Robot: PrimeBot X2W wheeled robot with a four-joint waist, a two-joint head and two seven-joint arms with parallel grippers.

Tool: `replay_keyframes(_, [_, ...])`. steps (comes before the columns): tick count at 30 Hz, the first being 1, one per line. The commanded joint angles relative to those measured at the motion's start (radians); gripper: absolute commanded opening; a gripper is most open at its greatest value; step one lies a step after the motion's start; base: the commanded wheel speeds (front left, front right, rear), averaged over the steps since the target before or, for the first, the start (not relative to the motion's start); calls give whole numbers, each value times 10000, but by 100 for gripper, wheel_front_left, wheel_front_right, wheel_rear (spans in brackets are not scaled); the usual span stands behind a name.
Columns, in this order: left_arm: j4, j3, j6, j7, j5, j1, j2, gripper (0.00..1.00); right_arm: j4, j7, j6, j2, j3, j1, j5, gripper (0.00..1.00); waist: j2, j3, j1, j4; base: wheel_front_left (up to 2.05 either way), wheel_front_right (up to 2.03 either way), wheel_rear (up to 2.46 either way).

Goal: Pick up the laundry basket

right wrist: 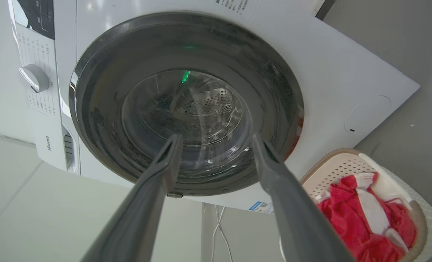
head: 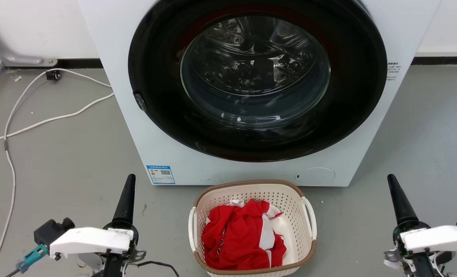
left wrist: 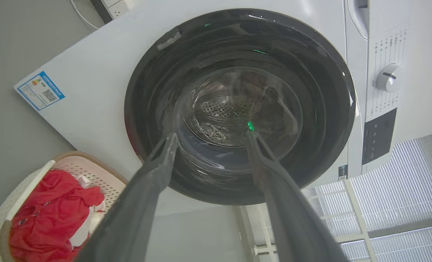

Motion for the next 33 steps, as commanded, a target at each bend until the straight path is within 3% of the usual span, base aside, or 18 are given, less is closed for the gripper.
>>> replay_keyframes(1, [-242, -51, -14, -94, 412, -94, 43, 100, -243, -84, 1, -103, 44, -87, -562, 100, 0, -1, 0, 2, 0, 0, 0])
replay_keyframes(12, [-458, -371, 110, -519, 2756, -7, 38, 100, -543, -513, 1, 14, 113, 79, -3638, 100, 0, 25, 0, 16, 0, 0, 0])
replay_keyframes(33, [-317, -892, 318, -1205, 6138, -4, 172, 100, -742, -922, 2, 113, 127, 364, -7061, 100, 0, 20, 0, 64, 0, 0, 0])
